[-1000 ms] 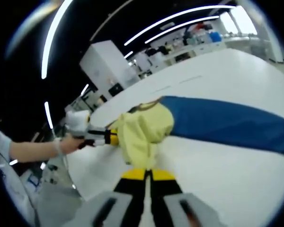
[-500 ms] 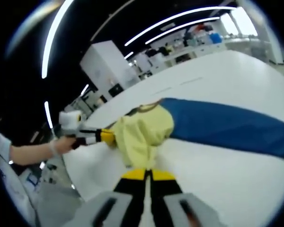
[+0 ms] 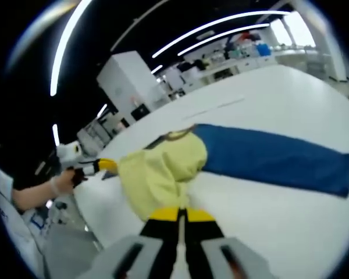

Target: Fold the garment on the visible template until the final outline fits inside the template.

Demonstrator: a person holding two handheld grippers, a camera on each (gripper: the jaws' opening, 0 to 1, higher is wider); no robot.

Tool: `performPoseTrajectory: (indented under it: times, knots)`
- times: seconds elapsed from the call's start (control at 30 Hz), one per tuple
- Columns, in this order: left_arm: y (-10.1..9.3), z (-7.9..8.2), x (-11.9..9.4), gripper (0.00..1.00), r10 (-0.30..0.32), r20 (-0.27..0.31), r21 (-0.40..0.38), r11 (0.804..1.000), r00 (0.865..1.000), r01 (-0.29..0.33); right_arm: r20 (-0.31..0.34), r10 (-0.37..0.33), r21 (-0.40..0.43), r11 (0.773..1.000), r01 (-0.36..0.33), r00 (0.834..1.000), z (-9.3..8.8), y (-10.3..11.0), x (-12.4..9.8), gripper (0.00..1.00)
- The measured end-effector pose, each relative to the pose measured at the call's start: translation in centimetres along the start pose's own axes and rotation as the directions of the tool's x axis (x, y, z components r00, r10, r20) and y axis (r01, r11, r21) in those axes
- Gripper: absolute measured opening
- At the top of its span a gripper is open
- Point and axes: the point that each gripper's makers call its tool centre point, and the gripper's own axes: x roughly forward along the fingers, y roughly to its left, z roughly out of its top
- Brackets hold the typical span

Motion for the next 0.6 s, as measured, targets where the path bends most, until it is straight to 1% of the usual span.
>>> performPoseTrajectory:
  times: [0.1,0.17,0.23,0.3,0.4,0.5,0.6]
  knots:
    - [0.5,-0.2,-1.1,0.00,0.015,0.010,-0.015,1.000,1.000,-0.015,-0.002,-0.005,0.005,1.000,0.005,1.000,-0.2,-0.2,-0.2,0.00]
    - [0.9,0.0,-1.5,0.00,0.026,0.020,-0.027,0.999,0.999,-0.025,-0.003,-0.009,0.010,1.000,0.009,1.000,-0.5,-0.2,-0.4,0.00]
    - [0.8,0.3,-1.8,0.00,0.030,0.028,-0.036,0.999,0.999,-0.029,-0.004,-0.007,0.017,1.000,0.007,1.000,-0.7,-0.1,-0.5,0.00]
    - [1.1,0.6,-2.4,0.00,0.032,0.048,-0.050,0.998,0.998,-0.030,-0.003,-0.003,0.018,1.000,0.003,1.000,-0.8,0.1,-0.6,0.00]
    - [0.7,0.8,-3.2,0.00,0.033,0.061,-0.052,0.998,0.998,-0.030,-0.001,-0.001,0.018,1.000,0.001,1.000,-0.8,0.2,-0.6,0.00]
    - [1.3,0.4,-3.5,0.00,0.038,0.061,-0.065,0.997,0.997,-0.034,0.000,-0.001,0.030,1.000,0.001,1.000,-1.0,0.2,-0.6,0.00]
    - [0.8,-0.3,-3.2,0.00,0.029,0.041,-0.076,0.997,0.999,-0.026,-0.005,-0.004,0.028,1.000,0.004,1.000,-1.1,0.2,-0.7,0.00]
